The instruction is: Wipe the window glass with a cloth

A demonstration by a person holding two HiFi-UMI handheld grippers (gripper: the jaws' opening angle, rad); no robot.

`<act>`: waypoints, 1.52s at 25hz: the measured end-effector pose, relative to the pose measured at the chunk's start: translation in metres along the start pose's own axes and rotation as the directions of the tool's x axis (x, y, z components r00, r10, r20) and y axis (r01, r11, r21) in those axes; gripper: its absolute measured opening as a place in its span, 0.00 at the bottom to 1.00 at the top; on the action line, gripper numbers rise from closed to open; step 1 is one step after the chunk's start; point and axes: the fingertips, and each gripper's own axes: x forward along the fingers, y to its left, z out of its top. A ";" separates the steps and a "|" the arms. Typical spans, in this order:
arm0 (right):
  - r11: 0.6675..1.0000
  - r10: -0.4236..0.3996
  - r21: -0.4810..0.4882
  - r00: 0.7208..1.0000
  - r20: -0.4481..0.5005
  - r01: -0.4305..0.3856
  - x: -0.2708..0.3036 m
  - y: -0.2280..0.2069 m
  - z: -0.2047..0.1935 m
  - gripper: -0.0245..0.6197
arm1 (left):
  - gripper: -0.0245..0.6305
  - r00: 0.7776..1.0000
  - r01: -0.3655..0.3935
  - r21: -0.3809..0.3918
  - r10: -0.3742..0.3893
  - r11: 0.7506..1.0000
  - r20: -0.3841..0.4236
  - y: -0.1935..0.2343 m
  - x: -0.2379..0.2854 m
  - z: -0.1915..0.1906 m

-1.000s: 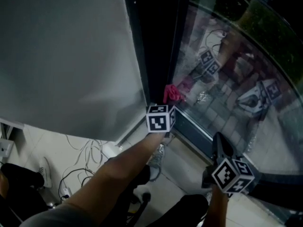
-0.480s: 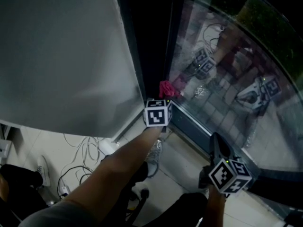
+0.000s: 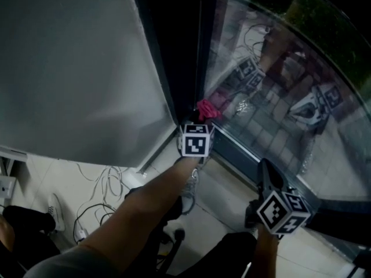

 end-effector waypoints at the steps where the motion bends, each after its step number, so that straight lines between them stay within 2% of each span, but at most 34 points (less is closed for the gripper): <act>1: 1.000 -0.007 0.003 1.000 -0.003 0.007 -0.003 -0.002 0.000 0.05 | 0.13 1.000 0.006 0.000 -0.006 1.000 -0.005 -0.003 -0.001 -0.002; 9: 0.999 -0.040 0.016 0.999 0.007 0.040 -0.024 -0.018 0.002 0.05 | 0.12 0.999 0.045 0.018 -0.044 0.999 -0.025 -0.031 -0.007 -0.011; 15: 0.998 -0.066 0.009 0.998 0.011 0.066 -0.035 -0.038 0.000 0.05 | 0.12 0.993 0.107 0.092 -0.103 0.990 -0.048 -0.066 -0.010 -0.018; 21: 0.995 -0.098 0.029 0.995 0.001 0.098 -0.044 -0.054 -0.011 0.05 | 0.12 0.990 0.125 0.108 -0.118 0.986 -0.073 -0.076 -0.012 -0.029; 32: 0.988 -0.144 0.066 0.989 0.016 0.142 -0.076 -0.097 -0.024 0.05 | 0.13 0.976 0.205 0.149 -0.190 0.967 -0.108 -0.143 -0.024 -0.060; 38: 0.982 -0.173 0.086 0.985 0.013 0.171 -0.096 -0.125 -0.038 0.05 | 0.13 0.965 0.248 0.137 -0.231 0.959 -0.126 -0.185 -0.031 -0.079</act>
